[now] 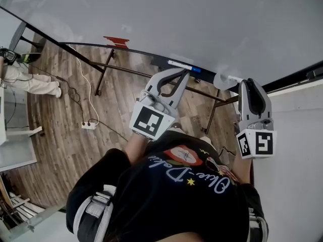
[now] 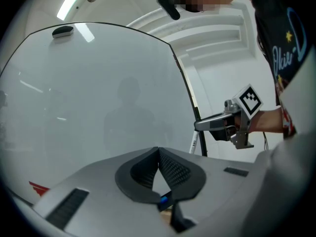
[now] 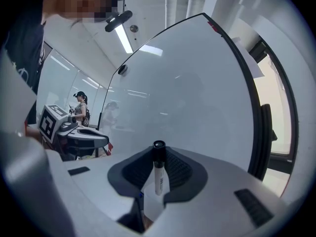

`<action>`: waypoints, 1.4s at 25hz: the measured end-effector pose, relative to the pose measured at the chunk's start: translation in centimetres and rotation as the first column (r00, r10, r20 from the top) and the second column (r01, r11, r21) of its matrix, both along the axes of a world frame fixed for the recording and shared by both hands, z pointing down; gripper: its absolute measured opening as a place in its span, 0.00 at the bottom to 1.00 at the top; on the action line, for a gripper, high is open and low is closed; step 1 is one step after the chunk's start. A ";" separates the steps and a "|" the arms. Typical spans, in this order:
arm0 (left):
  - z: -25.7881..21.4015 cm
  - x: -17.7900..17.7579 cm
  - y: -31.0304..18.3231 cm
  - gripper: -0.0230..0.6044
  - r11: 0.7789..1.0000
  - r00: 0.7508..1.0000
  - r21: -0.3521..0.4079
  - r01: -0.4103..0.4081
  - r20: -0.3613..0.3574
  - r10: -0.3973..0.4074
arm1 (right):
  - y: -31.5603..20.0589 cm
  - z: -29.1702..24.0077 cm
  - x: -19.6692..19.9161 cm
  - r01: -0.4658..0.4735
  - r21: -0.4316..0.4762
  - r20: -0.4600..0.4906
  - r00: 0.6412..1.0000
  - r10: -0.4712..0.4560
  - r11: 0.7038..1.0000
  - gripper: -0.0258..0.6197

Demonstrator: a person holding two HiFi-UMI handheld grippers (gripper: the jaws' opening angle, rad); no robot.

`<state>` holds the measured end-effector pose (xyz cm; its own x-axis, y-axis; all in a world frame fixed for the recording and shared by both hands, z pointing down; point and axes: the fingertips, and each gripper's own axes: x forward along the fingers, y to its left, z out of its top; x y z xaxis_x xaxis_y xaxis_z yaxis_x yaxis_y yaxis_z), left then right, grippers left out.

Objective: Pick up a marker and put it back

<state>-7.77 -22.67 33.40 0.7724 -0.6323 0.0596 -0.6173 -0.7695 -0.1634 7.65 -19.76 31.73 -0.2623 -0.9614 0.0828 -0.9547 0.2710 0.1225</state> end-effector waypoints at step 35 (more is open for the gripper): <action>1.2 -2.1 -2.2 0.04 0.996 0.999 -0.068 0.049 -0.001 -0.049 | -5.0 8.1 0.0 -0.017 -0.122 0.052 0.998 0.024 0.992 0.14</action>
<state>-9.85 -24.84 34.57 0.7407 -0.6641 0.1018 -0.6551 -0.7475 -0.1099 7.65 -24.80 39.83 -0.2499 -0.9503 0.1859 -0.9645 0.2612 0.0390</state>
